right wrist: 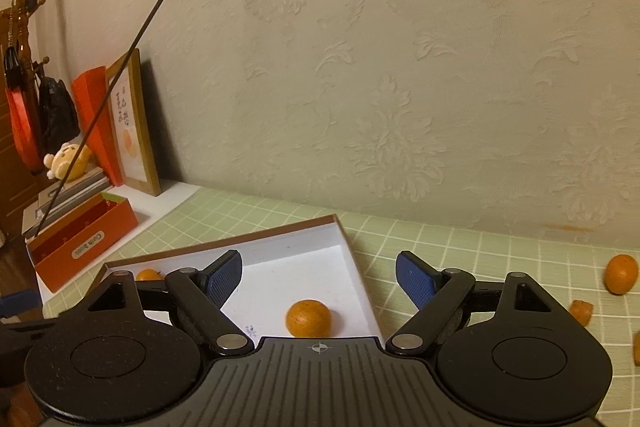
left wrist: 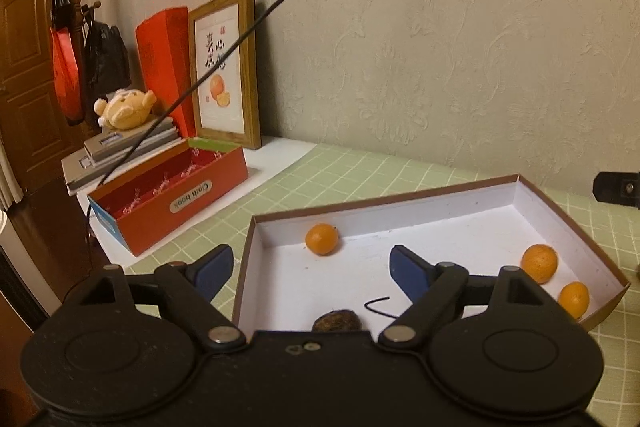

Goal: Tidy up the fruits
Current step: 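Move the left tool to the small beige round fruit and close on it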

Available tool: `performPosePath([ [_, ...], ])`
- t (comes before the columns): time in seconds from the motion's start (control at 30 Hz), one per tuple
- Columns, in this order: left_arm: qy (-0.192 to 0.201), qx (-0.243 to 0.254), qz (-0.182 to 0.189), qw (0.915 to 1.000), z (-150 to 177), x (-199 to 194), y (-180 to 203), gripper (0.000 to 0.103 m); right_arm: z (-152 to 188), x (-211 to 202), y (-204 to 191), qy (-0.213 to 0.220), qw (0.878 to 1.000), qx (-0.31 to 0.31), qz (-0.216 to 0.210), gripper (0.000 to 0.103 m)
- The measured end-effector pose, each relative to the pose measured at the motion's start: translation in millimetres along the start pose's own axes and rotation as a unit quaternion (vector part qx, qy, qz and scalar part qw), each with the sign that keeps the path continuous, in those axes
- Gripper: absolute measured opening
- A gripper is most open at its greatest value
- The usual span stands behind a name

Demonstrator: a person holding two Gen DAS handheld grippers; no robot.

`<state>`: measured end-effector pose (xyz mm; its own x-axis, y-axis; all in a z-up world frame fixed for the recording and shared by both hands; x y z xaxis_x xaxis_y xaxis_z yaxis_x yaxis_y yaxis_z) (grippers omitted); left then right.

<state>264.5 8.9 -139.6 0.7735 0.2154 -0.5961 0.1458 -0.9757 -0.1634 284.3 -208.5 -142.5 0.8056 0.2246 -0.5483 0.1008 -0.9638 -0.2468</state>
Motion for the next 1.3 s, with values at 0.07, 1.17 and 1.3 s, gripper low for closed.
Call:
performPosePath([
  [0.07,0.012,0.007,0.013,0.9998,-3.1,-8.7,6.9,0.078,0.2,-9.8,7.0,0.008,1.000,0.003,0.012,0.103],
  [1.17,0.009,0.217,0.234,0.9478,47.7,-19.2,287.8,0.035,54.8,-136.6,216.3,0.038,0.972,0.130,0.190,0.103],
  [1.3,0.001,0.215,0.226,0.9502,46.5,-6.6,295.9,0.035,56.5,-135.6,219.6,0.039,0.972,0.140,0.186,0.103],
])
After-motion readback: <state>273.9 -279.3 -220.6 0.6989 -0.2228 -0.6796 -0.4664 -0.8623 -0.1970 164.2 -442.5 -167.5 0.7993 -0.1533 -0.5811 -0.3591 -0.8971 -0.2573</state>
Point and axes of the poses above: each gripper's, at about its wrist camera, not at the fingertips, and x roughly the way its jaws point, y to its right, z to its underside, the point moved 5 cm from there along x, roughly the way its jaws point, and after that the axes turned 9 degrees about -y, right-handed, at the moved point
